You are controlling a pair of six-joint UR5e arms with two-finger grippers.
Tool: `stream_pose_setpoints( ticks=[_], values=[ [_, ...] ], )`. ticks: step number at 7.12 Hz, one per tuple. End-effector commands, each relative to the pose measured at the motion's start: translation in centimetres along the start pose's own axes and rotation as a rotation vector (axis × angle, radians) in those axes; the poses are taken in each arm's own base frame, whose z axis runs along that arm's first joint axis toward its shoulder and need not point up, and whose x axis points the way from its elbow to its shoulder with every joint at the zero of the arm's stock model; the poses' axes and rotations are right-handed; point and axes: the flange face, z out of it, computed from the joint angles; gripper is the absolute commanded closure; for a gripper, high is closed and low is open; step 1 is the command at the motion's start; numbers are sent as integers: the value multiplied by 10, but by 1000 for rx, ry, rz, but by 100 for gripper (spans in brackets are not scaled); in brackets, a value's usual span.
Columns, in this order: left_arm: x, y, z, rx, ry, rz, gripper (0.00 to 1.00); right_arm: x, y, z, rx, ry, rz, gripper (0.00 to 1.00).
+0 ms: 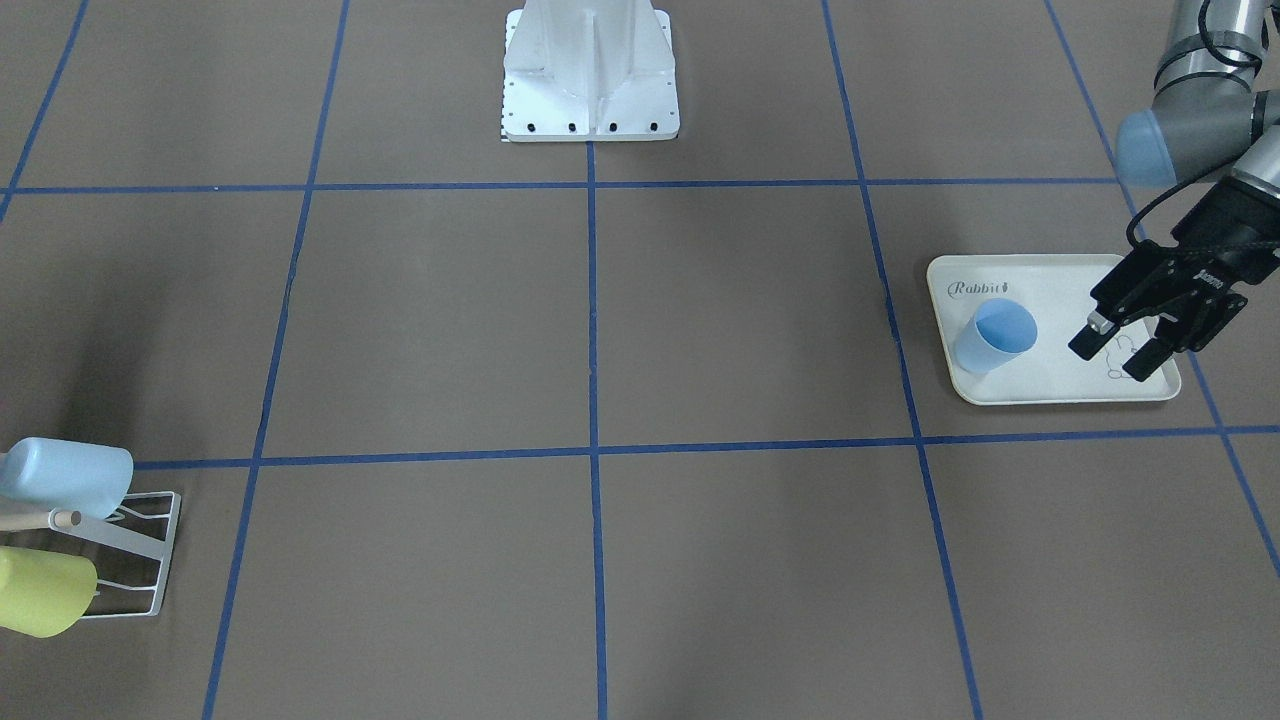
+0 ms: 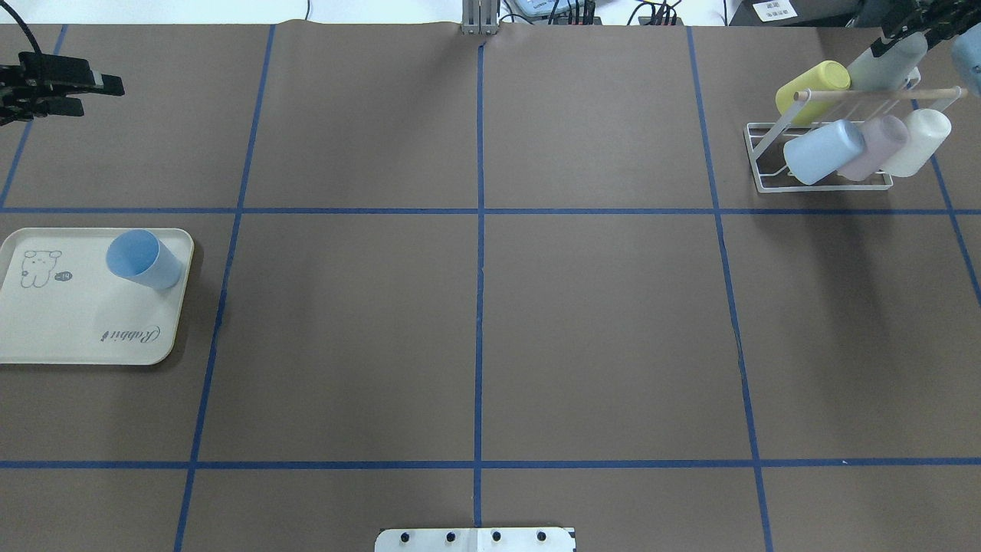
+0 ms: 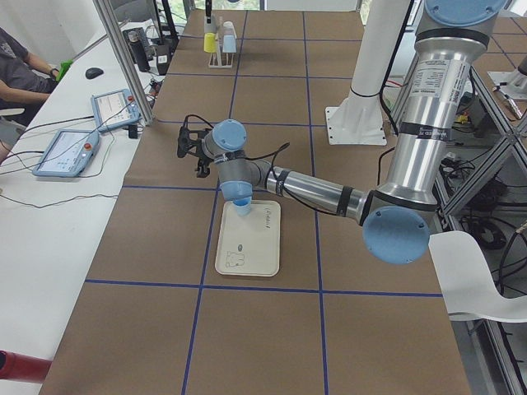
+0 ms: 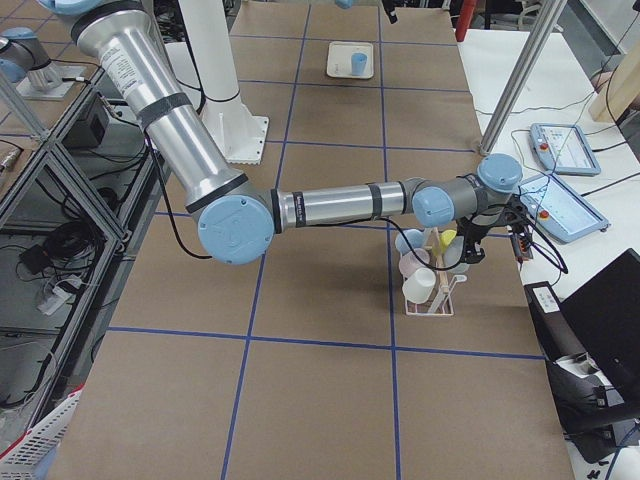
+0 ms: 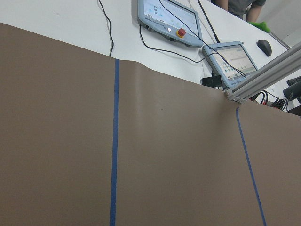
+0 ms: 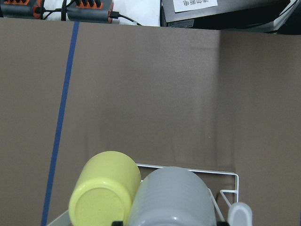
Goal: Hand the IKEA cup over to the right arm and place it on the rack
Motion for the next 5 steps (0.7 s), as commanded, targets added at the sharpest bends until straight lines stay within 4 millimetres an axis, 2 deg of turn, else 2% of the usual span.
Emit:
stream_pose_setpoints(
  ticks=[1,2,3,4,5],
  values=[
    [1,0,0,-1,1,-1,0,2,2,13,-22,2,6,83],
    [1,0,0,-1,2,-2,0,-3,4,20,-31,2,-1,76],
    [1,0,0,-1,2,-2,0,-5,3,21,-32,1,-3,58],
    [0,0,0,-2,0,-3,0,-7,4,23,-33,0,-9,32],
    [-10,6,-2,-12,-10,-4,0,-11,4,26,-34,0,-14,6]
  ],
)
